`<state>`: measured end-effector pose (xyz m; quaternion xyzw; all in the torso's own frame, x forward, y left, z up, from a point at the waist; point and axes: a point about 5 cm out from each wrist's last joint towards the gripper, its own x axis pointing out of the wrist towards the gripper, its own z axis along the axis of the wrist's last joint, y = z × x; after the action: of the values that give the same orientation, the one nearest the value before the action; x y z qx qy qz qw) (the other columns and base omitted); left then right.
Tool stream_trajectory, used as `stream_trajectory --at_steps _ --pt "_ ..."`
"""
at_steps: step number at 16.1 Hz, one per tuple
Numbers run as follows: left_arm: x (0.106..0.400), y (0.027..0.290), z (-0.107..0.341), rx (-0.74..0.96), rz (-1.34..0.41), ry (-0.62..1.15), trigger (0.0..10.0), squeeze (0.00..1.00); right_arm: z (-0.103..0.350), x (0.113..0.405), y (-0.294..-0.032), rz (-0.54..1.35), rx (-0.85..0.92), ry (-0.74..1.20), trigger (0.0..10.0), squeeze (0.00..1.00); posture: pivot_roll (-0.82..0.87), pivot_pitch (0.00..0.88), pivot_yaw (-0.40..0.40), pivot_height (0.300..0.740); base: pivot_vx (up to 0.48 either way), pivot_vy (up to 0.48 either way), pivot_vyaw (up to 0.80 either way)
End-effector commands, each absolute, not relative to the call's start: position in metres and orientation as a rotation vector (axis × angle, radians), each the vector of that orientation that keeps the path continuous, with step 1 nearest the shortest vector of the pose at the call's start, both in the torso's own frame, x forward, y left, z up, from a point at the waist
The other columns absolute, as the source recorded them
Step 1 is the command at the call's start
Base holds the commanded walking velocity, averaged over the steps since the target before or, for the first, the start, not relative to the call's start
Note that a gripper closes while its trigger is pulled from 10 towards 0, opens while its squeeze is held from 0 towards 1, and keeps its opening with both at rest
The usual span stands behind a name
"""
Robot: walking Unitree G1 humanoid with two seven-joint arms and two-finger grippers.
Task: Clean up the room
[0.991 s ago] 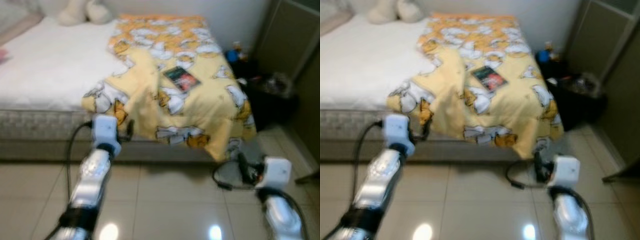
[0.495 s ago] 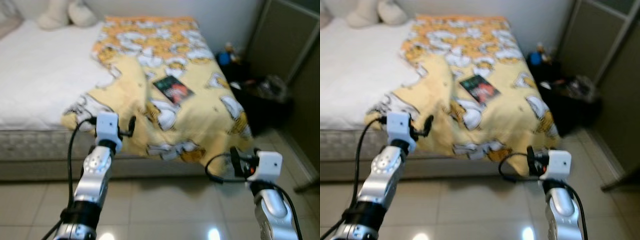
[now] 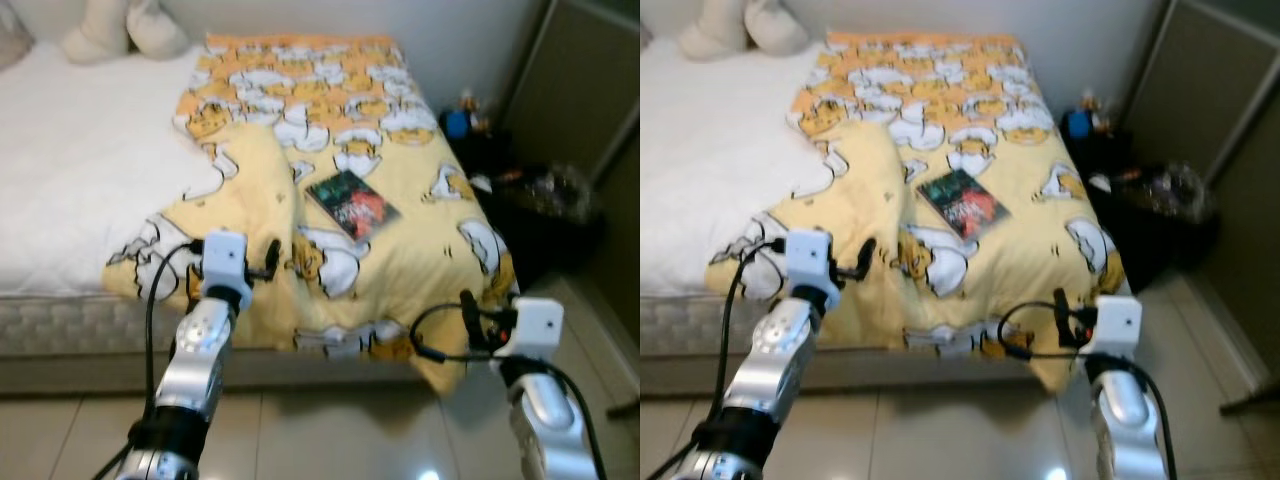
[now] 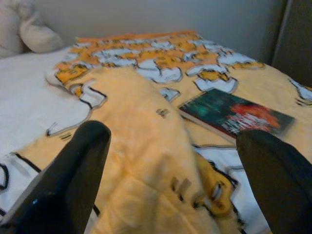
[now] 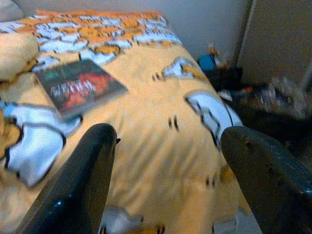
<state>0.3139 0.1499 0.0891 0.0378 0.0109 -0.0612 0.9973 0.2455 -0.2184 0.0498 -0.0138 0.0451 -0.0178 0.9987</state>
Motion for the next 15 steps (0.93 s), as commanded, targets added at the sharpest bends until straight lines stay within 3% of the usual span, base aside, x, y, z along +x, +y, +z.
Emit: stream_trajectory --at_steps 1,9,13,15 --pt "0.3143 0.1591 0.0916 0.095 -0.103 0.011 10.0 0.00 0.0542 0.2493 -0.2097 -0.004 -0.020 0.065 10.0 0.00 -0.10 0.000 0.012 0.740 0.480 0.000 0.00" --pt "0.3144 0.1588 0.0896 0.096 -0.108 0.019 10.0 0.00 0.0561 0.2554 -0.2033 0.009 -0.014 0.059 10.0 0.00 -0.09 0.000 0.013 0.740 0.480 0.000 0.00" --pt "0.3133 0.1589 0.0883 0.113 -0.096 0.027 10.0 0.00 0.0554 0.2562 -0.1999 0.021 -0.011 0.062 10.0 0.00 -0.08 0.000 0.009 0.740 0.000 0.000 0.00" --pt "0.3128 0.1554 0.0892 0.126 -0.116 0.023 10.0 0.00 0.0568 0.2567 -0.2011 0.022 -0.012 0.058 10.0 0.00 -0.08 0.000 0.008 0.740 0.000 -0.443 0.00"
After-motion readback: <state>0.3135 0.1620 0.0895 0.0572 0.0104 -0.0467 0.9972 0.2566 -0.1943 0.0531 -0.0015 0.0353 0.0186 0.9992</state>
